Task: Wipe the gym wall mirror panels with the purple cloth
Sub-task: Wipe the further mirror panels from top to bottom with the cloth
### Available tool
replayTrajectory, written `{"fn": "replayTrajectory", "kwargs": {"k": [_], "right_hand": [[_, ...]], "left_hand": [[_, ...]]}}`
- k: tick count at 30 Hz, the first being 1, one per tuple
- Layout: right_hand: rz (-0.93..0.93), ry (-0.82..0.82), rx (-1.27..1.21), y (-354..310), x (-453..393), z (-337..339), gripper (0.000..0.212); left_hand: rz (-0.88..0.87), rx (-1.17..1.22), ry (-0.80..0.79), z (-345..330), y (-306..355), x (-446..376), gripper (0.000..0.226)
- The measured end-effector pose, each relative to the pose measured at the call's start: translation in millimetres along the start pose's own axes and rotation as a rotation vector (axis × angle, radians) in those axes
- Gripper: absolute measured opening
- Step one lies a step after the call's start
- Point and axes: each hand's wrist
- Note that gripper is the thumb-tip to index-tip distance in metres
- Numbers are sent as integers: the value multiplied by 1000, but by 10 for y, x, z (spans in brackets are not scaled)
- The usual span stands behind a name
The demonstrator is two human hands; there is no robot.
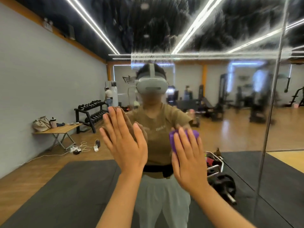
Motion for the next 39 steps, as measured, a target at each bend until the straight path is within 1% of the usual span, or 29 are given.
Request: {"fn": "replayTrajectory", "kwargs": {"k": [3,6,9,11,14,17,19,21,26,28,30,32,34,37,39], "right_hand": [[2,-49,11,116,368,-16,65],[3,-61,-7,103,189,25,68],[-50,-1,-42,-4,-419,107,64],[-89,40,-67,-66,-1030,182,59],[-109,95,-104,-83,-1906,288,58],[-111,155,-78,-40,-2238,325,57],[-113,170,-71,-36,-2040,288,56],[-73,143,-63,-14,-1577,209,57],[156,-42,-14,145,-111,36,67],[206,-89,9,245,172,32,69],[247,-126,16,321,172,79,68],[306,-137,14,367,-12,134,64],[314,-95,1,381,-447,198,61],[171,40,-29,361,-1402,334,58],[75,84,-65,307,-1943,414,58]], "left_hand": [[45,-7,13,-13,66,5,65],[73,-19,1,-36,115,4,70],[83,-24,-6,-55,151,-6,79],[95,-30,1,-65,183,-17,84],[116,-31,15,-89,218,-29,88],[116,-19,38,-126,237,-31,87],[110,-13,56,-150,245,-23,86],[95,-19,70,-171,247,-4,84],[61,-63,109,-255,326,28,67],[33,-59,105,-278,375,32,59],[8,-73,95,-285,368,38,57],[-12,-91,84,-275,328,63,58],[-35,-100,83,-274,302,92,59],[-48,-128,102,-316,308,95,59],[-47,-146,126,-341,302,97,59]]}}
Point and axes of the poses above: each hand's wrist, its own x-axis away from the middle knuckle, its own z-axis out of the back of the hand, y = z × x, and after that the axes turned 14 degrees about -z, right-handed
